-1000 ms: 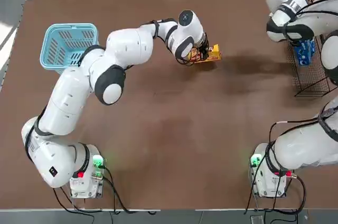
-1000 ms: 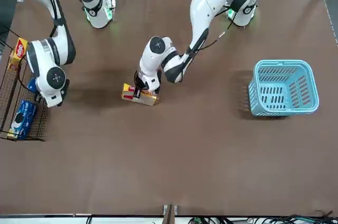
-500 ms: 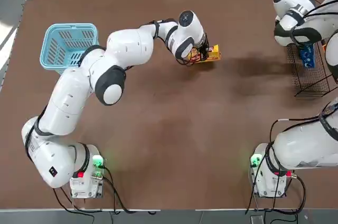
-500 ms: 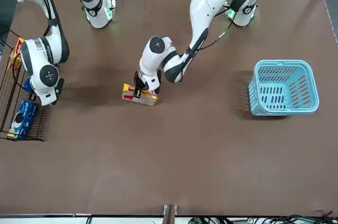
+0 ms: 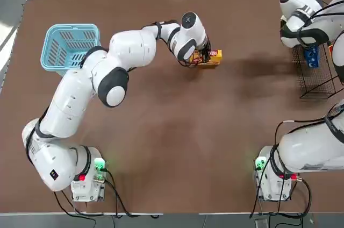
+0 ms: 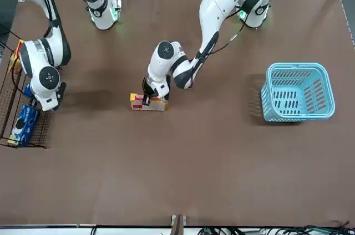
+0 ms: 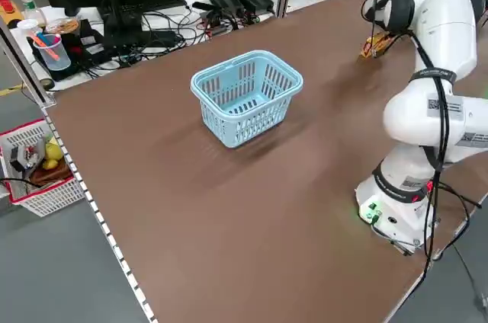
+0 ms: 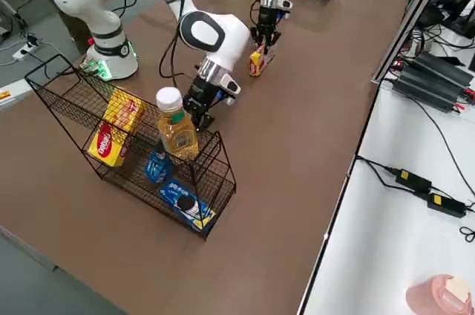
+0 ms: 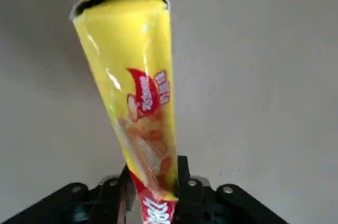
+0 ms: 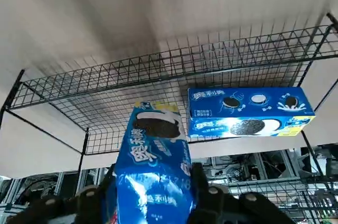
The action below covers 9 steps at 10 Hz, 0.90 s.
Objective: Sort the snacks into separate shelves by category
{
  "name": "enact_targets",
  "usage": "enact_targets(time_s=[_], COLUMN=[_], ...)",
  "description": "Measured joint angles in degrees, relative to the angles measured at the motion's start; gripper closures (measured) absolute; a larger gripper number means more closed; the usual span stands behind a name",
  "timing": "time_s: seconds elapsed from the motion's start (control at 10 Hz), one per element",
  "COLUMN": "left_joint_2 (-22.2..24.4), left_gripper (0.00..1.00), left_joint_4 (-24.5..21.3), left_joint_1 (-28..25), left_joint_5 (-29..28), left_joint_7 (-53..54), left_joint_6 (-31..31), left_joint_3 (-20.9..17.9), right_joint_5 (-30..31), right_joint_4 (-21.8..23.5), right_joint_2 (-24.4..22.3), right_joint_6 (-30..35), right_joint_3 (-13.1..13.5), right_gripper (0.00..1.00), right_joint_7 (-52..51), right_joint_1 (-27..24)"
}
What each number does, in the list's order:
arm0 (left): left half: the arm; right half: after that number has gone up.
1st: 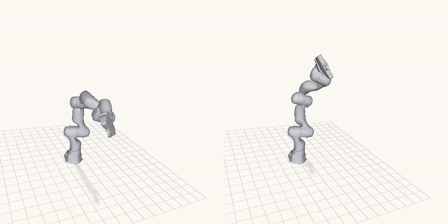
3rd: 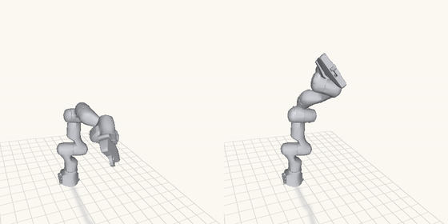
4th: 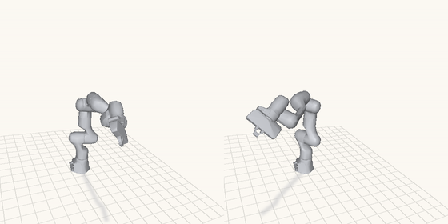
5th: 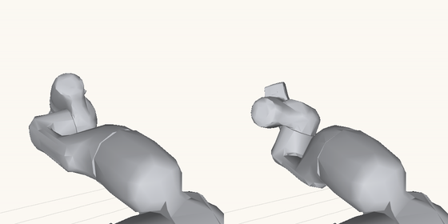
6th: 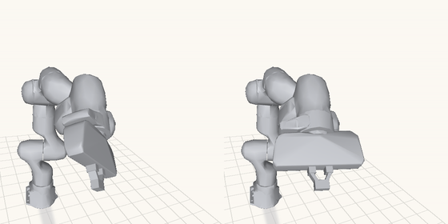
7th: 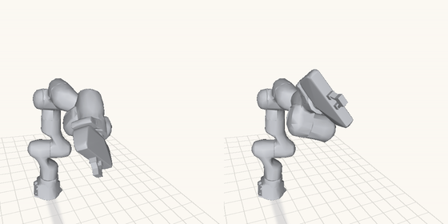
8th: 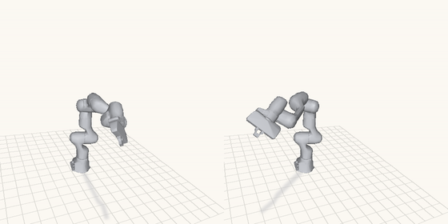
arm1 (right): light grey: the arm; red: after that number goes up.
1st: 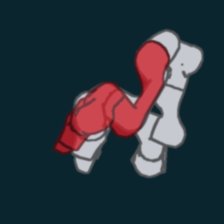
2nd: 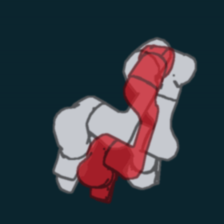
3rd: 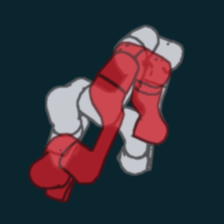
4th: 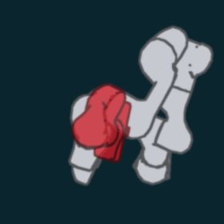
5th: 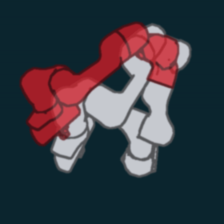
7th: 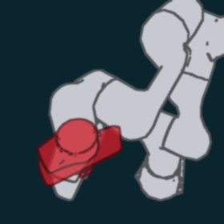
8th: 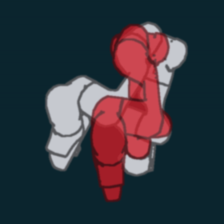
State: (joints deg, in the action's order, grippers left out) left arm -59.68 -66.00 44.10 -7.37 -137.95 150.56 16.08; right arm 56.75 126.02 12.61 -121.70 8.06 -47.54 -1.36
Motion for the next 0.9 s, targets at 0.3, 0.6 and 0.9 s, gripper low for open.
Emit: enact_targets(time_s=[0.3,0.6,0.9], left_joint_2=[0.0,0.0,2.2], left_gripper=[0.55,0.4,0.0], left_joint_4=[0.1,0.5,2.2], left_joint_1=[0.0,0.0,-0.3], left_joint_5=[0.0,0.0,0.0], left_joint_7=[-0.1,-0.2,-0.3], left_joint_6=[0.0,0.0,-2.7], left_joint_3=[0.0,-0.1,-0.7], right_joint_5=[0.0,0.1,-1.3], right_joint_4=[0.0,0.0,-0.3], right_joint_2=[0.0,0.0,-0.1], right_joint_6=[-1.2,-1.4,-1.7], right_joint_3=[0.0,0.0,0.0], right_gripper=[0.0,0.0,0.0], right_joint_7=[0.0,0.0,1.1], right_joint_1=[-0.4,-0.5,-0.5])
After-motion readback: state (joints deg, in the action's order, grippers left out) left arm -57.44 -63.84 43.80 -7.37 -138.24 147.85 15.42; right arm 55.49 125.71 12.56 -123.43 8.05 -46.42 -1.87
